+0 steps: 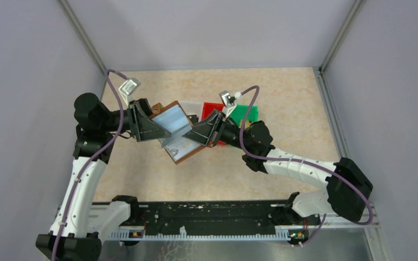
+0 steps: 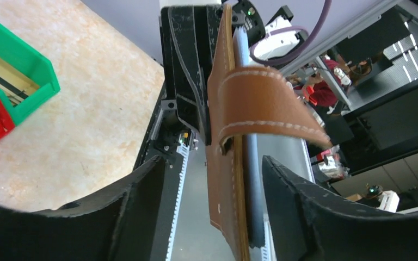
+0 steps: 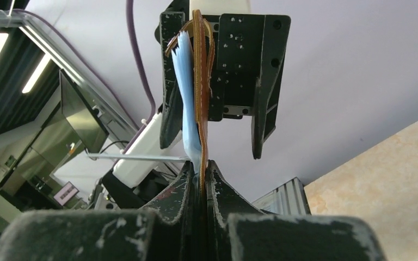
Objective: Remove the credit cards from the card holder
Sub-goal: Open the card holder.
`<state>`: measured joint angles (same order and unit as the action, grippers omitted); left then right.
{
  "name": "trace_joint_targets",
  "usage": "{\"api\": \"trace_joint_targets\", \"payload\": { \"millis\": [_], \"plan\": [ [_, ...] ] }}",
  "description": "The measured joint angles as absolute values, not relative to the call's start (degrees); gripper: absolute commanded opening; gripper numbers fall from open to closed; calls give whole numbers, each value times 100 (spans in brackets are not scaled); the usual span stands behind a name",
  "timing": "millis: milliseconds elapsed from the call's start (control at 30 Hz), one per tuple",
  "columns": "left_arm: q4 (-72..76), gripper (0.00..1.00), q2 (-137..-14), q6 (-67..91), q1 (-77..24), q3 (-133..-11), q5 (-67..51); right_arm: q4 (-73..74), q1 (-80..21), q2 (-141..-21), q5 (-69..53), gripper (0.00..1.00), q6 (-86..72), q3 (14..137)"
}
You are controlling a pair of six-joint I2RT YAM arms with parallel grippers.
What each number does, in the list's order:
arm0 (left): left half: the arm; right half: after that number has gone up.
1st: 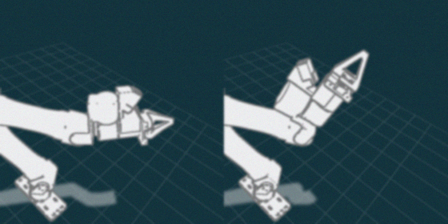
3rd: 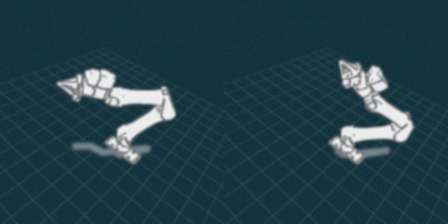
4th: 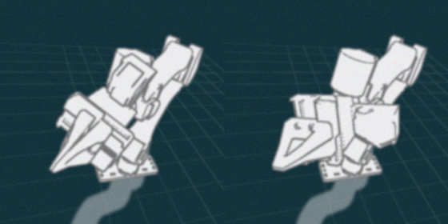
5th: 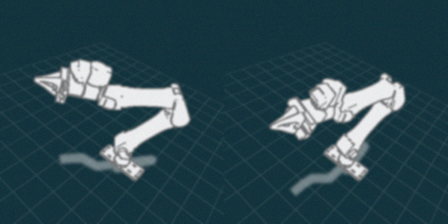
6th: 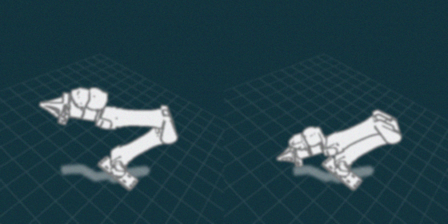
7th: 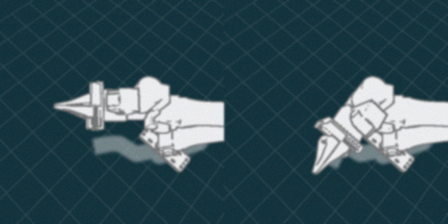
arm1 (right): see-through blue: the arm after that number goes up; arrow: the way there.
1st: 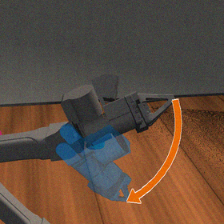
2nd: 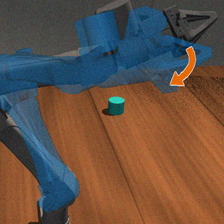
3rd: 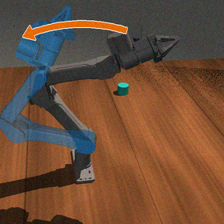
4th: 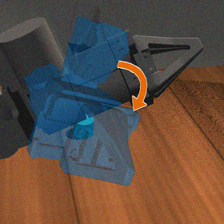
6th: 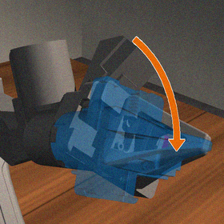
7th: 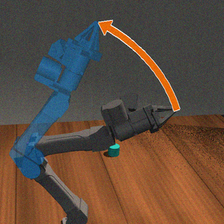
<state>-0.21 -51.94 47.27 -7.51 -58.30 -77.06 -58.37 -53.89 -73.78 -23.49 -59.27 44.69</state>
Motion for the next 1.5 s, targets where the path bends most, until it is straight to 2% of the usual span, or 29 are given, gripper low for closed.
{"api": "trace_joint_targets", "payload": {
  "millis": [167, 267, 333, 500, 700, 867, 1133, 1333, 1500],
  "plan": [
    [-318, 77, -5360, 4359, -722, -6230, -7577, -5854, -5389, -7378, -2281, 0, -6023, 4469],
    [-381, 91, -5363, 4182, -683, -6388, -7546, -5380, -5389, -7336, -2176, 0, -5983, 4506],
    [-495, 93, -5363, 3927, -657, -6536, -7491, -4578, -5391, -7317, -2027, 0, -5857, 4681],
    [-913, 92, -5153, 2740, -615, -6698, -7244, -2137, -5389, -7317, -1559, 0, -5389, 5614],
    [-1498, 88, -4521, 851, -611, -6123, -6827, -576, -5389, -7312, -1380, 0, -4939, 6106],
    [-1922, 86, -4458, -193, -611, -5699, -6370, 421, -5389, -7317, -1466, 0, -4646, 6311],
    [-2753, 85, -4665, -1354, -611, -5177, -6045, 1208, -5389, -7496, -1929, 0, -4206, 6838],
    [-3221, 87, -4901, -1503, -611, -5177, -6528, 1597, -5391, -7623, -2383, 0, -3785, 6947],
    [-3452, 80, -5017, -1527, -611, -5177, -6718, 2062, -5369, -7778, -2624, 0, -3267, 7295]
  ]
}}
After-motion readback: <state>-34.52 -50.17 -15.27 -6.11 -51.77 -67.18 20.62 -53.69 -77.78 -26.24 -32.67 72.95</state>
